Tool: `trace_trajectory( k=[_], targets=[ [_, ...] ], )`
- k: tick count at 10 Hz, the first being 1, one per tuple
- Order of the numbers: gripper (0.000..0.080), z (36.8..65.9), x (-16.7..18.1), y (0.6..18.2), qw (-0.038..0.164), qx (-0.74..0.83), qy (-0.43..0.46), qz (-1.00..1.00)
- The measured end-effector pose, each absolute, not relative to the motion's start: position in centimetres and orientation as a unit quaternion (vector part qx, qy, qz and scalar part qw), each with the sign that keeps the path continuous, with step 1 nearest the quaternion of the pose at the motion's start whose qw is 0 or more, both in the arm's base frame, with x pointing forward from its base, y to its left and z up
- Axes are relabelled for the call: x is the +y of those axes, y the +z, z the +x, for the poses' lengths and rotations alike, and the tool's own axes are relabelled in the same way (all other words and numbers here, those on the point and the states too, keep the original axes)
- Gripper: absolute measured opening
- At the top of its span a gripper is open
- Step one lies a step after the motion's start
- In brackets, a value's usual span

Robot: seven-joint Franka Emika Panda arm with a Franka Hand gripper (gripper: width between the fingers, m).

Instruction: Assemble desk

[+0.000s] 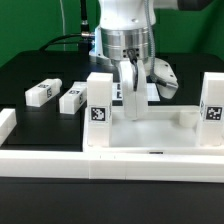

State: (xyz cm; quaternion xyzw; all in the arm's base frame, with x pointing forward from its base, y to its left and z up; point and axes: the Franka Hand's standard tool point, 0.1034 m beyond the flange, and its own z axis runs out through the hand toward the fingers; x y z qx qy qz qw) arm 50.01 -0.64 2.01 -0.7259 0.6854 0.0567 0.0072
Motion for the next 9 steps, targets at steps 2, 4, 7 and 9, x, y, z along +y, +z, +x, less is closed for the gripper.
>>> trace_trajectory(
  k=[2,4,7,9],
  targets=[
    [0.0064,48.9,-1.5,1.8,0.005,0.674,0.051,-0.737],
    [0.0064,48.7,-2.9,1.8,0.004,0.652,0.049,-0.756],
    [0.0064,48.7,-2.8,1.7,0.006,0.610,0.048,-0.791],
    [0.0064,48.7,-3.2,1.7,0.009,0.554,0.045,-0.831]
  ],
)
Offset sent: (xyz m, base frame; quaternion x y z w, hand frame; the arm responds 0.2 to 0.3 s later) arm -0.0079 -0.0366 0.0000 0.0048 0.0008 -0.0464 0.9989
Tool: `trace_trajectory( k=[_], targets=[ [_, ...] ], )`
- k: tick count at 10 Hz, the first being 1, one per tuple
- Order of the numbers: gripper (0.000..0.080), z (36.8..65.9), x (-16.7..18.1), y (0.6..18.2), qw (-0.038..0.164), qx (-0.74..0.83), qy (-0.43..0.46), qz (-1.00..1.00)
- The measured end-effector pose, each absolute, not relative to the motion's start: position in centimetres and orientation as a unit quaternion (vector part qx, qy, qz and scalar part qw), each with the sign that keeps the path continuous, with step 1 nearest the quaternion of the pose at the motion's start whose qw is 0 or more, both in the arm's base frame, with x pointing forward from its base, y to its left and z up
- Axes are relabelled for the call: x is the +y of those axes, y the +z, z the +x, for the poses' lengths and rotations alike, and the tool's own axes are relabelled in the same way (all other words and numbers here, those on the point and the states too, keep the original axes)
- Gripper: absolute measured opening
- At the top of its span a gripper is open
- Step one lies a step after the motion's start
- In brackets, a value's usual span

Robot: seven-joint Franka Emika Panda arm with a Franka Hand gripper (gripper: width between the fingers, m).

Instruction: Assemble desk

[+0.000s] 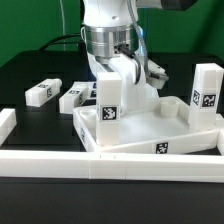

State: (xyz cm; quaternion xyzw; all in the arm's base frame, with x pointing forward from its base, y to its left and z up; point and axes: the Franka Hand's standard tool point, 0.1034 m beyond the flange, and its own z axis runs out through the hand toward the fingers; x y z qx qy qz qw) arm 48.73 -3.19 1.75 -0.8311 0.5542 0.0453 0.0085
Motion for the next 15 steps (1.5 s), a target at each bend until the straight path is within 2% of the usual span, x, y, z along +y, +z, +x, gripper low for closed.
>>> trace_trajectory(
  k=[4,10,15],
  targets=[
    [0.0063,49.0,-5.9,1.9,0.013,0.365,0.042,-0.930],
    [0.0063,48.9,-6.1,1.8,0.018,0.156,0.039,-0.987],
    [0.0063,50.5,-5.5,1.8,-0.002,-0.035,0.042,-0.998]
  ],
)
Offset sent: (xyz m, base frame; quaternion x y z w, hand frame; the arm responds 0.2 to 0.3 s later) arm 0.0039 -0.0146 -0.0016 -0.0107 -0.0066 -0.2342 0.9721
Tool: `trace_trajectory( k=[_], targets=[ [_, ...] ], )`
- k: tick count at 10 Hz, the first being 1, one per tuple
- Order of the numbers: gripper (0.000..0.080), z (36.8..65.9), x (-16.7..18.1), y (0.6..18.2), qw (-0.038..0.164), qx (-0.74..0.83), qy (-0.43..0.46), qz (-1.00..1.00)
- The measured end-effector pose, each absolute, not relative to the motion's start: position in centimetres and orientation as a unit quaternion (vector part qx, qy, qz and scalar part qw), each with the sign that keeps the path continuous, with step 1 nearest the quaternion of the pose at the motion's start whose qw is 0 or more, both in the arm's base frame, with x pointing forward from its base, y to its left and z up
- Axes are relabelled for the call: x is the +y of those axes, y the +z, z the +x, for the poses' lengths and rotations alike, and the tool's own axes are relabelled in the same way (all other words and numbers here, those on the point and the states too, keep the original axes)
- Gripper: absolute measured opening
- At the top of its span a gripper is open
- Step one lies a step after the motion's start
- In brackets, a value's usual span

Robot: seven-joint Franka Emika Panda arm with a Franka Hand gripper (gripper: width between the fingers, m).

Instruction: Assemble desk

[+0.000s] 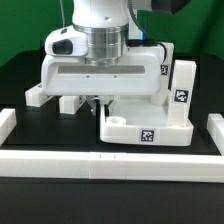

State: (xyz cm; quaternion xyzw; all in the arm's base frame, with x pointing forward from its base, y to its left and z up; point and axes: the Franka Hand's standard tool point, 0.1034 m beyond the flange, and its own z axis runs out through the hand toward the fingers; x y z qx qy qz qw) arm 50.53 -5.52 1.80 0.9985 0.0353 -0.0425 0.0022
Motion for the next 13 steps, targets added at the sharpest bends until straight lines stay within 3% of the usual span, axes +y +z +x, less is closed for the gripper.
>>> trace_trajectory(
  k=[5,10,13],
  targets=[
    [0.0063,50.3,-6.1,1.6,0.004,0.187,-0.049,0.981],
    [0.0063,54.2,-3.8,1.7,0.006,0.395,-0.040,0.918],
    [0.0063,53.9,-4.5,1.5,0.009,0.462,-0.049,0.886]
  ],
)
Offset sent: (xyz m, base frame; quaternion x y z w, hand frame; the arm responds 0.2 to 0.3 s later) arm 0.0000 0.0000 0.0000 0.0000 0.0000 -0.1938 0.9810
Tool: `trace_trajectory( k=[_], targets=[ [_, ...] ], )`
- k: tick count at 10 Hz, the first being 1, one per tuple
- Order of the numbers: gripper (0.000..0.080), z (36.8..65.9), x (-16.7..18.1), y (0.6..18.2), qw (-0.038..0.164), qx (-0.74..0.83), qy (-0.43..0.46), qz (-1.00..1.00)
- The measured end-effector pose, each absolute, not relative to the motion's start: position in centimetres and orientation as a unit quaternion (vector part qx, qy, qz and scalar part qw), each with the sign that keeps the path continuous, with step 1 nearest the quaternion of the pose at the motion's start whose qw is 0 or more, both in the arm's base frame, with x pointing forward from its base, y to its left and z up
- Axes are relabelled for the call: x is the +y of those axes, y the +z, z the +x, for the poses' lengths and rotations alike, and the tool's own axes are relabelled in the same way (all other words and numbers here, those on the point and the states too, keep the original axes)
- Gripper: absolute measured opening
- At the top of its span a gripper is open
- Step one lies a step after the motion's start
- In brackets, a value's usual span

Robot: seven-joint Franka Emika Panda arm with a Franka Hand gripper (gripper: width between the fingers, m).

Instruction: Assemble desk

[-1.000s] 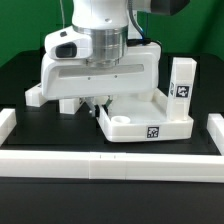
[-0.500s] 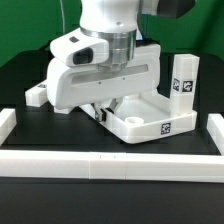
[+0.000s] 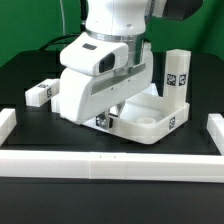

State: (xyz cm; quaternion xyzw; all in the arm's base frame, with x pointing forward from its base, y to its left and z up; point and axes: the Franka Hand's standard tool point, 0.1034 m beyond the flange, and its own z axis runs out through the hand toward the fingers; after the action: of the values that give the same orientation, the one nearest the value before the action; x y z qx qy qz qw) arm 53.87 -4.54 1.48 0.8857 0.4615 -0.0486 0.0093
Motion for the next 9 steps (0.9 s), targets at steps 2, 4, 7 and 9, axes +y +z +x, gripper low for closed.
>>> trace_trajectory(
  k=[2,4,7,9],
  targets=[
    [0.0063,55.0,-3.2,1.6,0.014,0.539,-0.063,0.840],
    [0.0063,57.7,-1.0,1.3,0.016,0.618,-0.067,0.783],
    [0.0063,59.3,-0.1,1.2,0.020,0.665,-0.065,0.744],
    [0.0063,59.3,-0.1,1.2,0.020,0.664,-0.065,0.744]
  ],
)
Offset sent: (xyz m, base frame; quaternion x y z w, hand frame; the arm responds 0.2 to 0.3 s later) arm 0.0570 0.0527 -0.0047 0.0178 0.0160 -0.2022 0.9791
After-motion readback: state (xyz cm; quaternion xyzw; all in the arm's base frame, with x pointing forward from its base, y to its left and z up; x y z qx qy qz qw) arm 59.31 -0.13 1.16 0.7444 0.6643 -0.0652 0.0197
